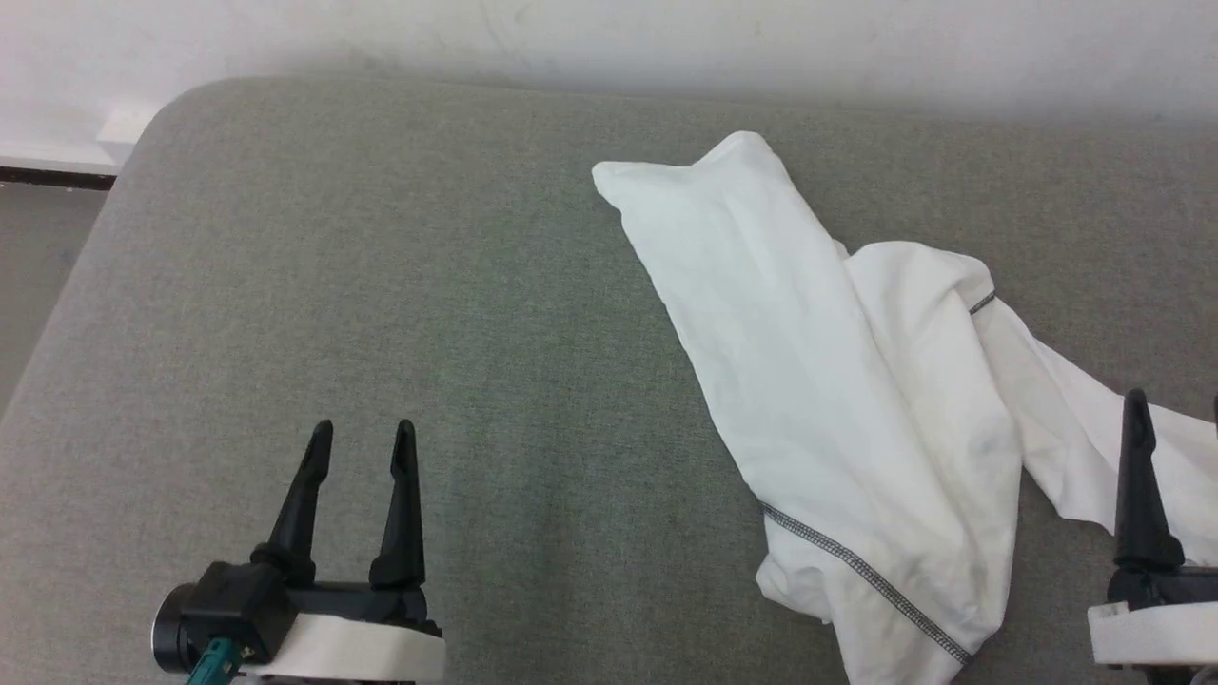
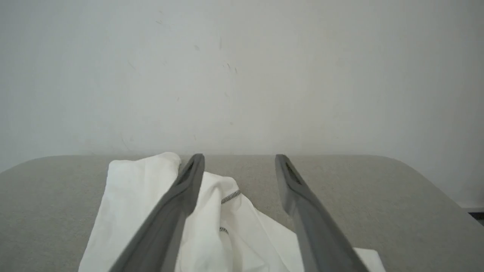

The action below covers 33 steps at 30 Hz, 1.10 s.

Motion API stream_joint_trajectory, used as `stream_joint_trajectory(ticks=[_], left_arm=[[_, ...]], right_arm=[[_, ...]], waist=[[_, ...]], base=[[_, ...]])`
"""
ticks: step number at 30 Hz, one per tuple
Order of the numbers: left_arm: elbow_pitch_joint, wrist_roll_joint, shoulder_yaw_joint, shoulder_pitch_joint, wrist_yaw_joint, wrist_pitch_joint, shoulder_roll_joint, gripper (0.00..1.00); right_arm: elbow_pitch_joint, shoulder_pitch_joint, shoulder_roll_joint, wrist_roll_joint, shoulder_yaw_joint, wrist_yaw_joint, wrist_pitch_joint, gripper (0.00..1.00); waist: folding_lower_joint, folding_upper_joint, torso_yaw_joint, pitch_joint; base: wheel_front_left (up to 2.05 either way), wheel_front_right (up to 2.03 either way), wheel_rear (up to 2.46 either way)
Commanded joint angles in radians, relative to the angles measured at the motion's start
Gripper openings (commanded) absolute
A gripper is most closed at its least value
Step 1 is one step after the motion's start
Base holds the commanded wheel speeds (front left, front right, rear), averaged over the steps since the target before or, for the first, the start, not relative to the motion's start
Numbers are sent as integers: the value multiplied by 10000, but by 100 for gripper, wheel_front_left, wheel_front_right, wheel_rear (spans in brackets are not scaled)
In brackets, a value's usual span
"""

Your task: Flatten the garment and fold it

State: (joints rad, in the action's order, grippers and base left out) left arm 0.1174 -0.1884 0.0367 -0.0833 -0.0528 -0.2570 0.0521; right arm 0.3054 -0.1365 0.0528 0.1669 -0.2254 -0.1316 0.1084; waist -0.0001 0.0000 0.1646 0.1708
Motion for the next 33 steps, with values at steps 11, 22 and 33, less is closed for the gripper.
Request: stream_joint_trajectory(ticks=[11, 22, 33], left_arm=[[-493, 263, 1366, 1162, -600, 880, 76, 100], [-2543, -853, 3541, 3205, -579, 4912, 24, 100], [-3941, -1564, 4186, 4420, 257, 5649, -15, 100]], right_arm=[[-1124, 118, -25, 201, -206, 9, 814, 100], [-1510, 334, -25, 407, -167, 9, 913, 100], [-1659, 605, -26, 487, -38, 9, 976, 100]], waist=[[1, 0, -693, 157], [1, 0, -1327, 285], [1, 0, -1900, 1042]], base=[[0, 0, 0], [0, 0, 0], [0, 0, 0]])
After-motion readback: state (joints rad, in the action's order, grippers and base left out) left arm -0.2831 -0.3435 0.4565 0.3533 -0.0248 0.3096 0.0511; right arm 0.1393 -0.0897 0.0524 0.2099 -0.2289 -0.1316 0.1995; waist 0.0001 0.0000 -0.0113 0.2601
